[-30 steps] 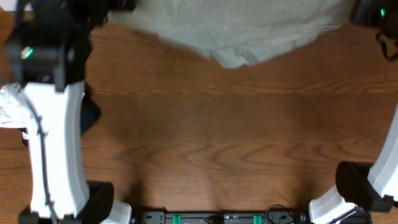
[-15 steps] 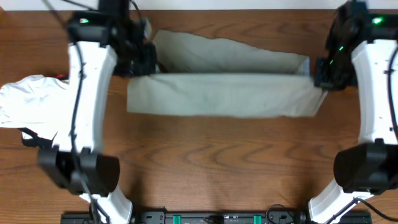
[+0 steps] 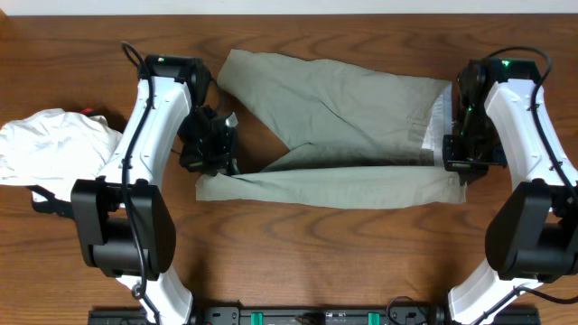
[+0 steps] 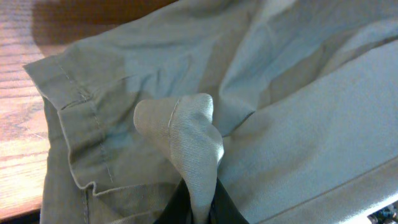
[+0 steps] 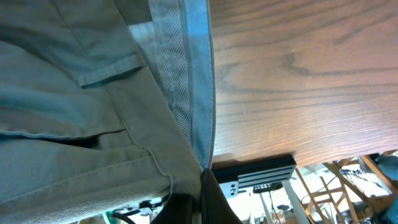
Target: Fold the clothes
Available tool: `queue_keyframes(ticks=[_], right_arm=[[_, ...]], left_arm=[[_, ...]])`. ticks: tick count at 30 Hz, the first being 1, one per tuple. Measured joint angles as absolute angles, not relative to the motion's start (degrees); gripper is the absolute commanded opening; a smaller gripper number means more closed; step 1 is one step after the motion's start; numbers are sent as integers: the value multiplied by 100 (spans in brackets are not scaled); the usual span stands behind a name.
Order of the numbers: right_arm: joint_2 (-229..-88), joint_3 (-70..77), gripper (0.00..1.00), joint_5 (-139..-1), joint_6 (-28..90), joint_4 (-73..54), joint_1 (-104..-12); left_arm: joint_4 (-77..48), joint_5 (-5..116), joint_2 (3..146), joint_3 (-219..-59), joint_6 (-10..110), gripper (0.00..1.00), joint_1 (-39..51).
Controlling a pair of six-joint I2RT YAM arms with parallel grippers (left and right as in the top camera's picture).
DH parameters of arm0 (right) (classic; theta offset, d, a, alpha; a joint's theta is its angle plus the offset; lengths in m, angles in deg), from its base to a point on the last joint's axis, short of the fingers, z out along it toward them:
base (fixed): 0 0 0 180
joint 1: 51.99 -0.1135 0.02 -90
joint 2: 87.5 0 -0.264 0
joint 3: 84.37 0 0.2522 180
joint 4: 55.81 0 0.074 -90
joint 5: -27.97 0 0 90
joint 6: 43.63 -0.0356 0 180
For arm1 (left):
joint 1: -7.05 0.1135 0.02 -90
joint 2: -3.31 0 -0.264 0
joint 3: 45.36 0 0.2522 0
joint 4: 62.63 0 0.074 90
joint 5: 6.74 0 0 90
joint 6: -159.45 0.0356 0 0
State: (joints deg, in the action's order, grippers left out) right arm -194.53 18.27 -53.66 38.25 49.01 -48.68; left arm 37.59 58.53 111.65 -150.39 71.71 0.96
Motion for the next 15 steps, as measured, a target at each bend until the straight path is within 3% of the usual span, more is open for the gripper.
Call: queue_keyframes(ticks=[4,5,7,9,12,15], right_arm=[[-19453,1807,6,-5401,3805,4978,-4868],[-19453,1807,8,-5410,3792,4993,-4868],[-19453,1807,13,-5397,3779,5020,-4865],[-19453,1807,17,-5366,3771,5052,-4843],[-19453,1803,23,-5358,3755,5122,-4778],[-19453,1803,24,-5327,3764,5135,-4765]], left_arm=[[3962,5831,11162,-15039,7235,7,96],[4010,5831,11162,-15039,7248,14,96],[4095,5853,11160,-15039,7311,41,98],[4154,5877,11158,-15039,7320,55,118],[4242,5914,11158,-15037,7377,70,142],[4253,5930,11158,-15037,7390,76,160]])
